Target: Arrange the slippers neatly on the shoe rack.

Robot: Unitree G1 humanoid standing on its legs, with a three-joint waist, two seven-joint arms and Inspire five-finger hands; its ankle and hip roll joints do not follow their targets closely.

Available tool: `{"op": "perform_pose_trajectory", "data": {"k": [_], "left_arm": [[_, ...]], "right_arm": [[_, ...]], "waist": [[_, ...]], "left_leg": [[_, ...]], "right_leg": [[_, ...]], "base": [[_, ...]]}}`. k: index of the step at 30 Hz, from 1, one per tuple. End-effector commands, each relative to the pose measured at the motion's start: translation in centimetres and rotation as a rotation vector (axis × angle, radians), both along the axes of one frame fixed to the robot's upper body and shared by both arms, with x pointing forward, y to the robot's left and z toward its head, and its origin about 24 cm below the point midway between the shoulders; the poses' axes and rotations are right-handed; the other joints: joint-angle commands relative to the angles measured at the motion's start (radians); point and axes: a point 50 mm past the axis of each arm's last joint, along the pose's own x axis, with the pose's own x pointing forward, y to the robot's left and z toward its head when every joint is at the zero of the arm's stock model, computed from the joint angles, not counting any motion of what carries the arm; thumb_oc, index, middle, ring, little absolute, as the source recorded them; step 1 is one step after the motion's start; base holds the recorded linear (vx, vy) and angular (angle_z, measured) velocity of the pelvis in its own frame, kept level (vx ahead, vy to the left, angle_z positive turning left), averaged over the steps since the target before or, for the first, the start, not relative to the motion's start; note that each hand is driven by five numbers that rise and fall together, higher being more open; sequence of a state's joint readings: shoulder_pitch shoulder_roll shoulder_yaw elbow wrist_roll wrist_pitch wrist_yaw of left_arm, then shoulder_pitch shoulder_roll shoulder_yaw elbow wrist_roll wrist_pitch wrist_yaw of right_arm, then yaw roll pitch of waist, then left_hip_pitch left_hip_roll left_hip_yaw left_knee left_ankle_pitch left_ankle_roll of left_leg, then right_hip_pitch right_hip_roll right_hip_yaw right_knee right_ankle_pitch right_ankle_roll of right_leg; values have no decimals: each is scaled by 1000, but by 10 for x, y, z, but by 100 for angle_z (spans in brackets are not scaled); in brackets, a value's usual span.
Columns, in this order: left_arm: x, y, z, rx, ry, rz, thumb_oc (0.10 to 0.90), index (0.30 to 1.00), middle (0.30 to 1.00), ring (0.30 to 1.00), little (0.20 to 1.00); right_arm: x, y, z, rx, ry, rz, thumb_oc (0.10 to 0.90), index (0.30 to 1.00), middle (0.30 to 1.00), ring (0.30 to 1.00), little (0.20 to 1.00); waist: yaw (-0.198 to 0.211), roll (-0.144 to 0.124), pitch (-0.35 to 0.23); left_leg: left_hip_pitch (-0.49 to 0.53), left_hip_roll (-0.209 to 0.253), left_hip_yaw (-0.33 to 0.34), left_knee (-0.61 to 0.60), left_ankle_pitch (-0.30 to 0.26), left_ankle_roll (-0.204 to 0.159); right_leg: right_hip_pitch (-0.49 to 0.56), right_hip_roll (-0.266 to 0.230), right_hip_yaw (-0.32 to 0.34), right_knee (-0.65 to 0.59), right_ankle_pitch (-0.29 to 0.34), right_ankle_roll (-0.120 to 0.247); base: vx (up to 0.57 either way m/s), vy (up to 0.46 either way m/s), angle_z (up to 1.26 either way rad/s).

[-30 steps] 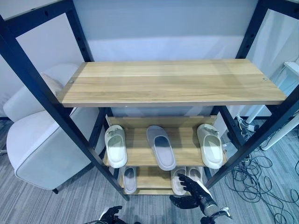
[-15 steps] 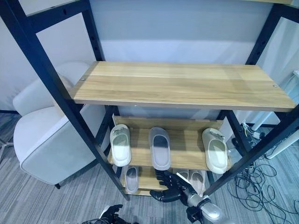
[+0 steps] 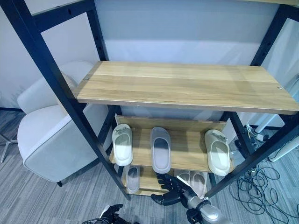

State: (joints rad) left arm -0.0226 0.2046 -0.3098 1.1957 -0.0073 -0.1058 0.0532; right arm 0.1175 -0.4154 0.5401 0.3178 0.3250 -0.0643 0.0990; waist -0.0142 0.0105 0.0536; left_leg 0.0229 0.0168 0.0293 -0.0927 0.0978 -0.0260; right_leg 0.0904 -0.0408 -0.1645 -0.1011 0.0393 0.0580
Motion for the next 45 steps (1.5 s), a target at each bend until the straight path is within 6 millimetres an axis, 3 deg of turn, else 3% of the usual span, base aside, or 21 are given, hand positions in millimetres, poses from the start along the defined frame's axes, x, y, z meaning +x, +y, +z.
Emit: {"op": "perform_pose_trajectory", "data": {"k": [1,6,10,15,20,24,25,26,27,34,40,45], "left_arm": [[13,-19,1,-34,-30,-62,800,900,900,900,900],[11,-18,0,-32,-26,-64,800,900,900,900,900],[12,-17,1,-32,-27,-77,800,900,900,900,900],[14,-15,2,-30,-31,-97,800,900,900,900,900],[15,-13,2,-22,-33,-110,800,900,900,900,900],[18,-11,4,-6,-48,-130,800,900,900,900,900],[19,-10,4,0,-58,-132,800,900,900,900,900],[19,-11,4,-1,-58,-132,800,900,900,900,900],[20,-10,5,-1,-67,-134,800,900,900,900,900],[18,-18,4,-25,-65,-143,800,900,900,900,900],[20,-22,4,-35,-67,-134,800,900,900,900,900],[20,-26,3,-52,-64,-118,800,900,900,900,900]], "right_arm": [[26,10,30,54,-200,-22,800,900,900,900,900],[21,2,25,40,-179,-48,800,900,900,900,900],[13,2,10,20,-101,-41,800,900,900,900,900],[3,10,-17,-18,39,15,800,900,900,900,900],[9,22,-18,-12,48,83,800,900,900,900,900],[22,37,-2,43,-26,167,800,900,900,900,900],[34,46,22,107,-128,213,800,900,900,900,900],[34,45,22,107,-127,213,800,900,900,900,900],[40,47,39,168,-181,218,800,900,900,900,900],[42,61,62,378,-181,241,800,900,900,900,900],[49,69,100,502,-282,304,800,900,900,900,900],[52,75,109,550,-296,317,800,900,900,900,900]], "waist": [[23,-26,-15],[20,-25,-16],[23,-23,-13],[38,-16,-1],[52,-9,11],[66,-5,21],[69,-4,24],[68,-4,24],[68,-3,25],[68,-6,16],[64,-13,3],[61,-17,-9]], "left_leg": [[2,-42,-27,5,-87,-17],[3,-41,-23,5,-89,-17],[2,-42,-25,5,-88,-17],[-6,-44,-34,5,-81,-18],[-18,-47,-45,5,-71,-21],[-34,-48,-54,5,-57,-27],[-41,-48,-59,5,-50,-30],[-41,-48,-59,5,-50,-30],[-45,-48,-61,5,-47,-32],[-49,-44,-64,5,-41,-37],[-49,-40,-62,5,-38,-40],[-44,-38,-60,5,-39,-40]], "right_leg": [[1,-4,7,14,-86,36],[1,-4,10,14,-86,38],[-1,-4,14,14,-86,38],[-8,-2,8,14,-87,36],[-15,-2,-2,14,-86,34],[-22,-1,-14,14,-86,32],[-26,1,-21,14,-86,30],[-27,1,-21,14,-87,30],[-29,2,-26,14,-85,30],[-30,7,-28,14,-84,27],[-30,10,-25,14,-81,25],[-27,14,-22,14,-80,23]], "base": [[0,0,0],[-1,-3,-1],[-2,-4,-1],[-5,-1,1],[-21,0,4],[-48,-11,18],[-27,-10,25],[-55,-17,25],[-43,-12,15],[-12,-4,1],[0,0,0],[0,0,0]]}}
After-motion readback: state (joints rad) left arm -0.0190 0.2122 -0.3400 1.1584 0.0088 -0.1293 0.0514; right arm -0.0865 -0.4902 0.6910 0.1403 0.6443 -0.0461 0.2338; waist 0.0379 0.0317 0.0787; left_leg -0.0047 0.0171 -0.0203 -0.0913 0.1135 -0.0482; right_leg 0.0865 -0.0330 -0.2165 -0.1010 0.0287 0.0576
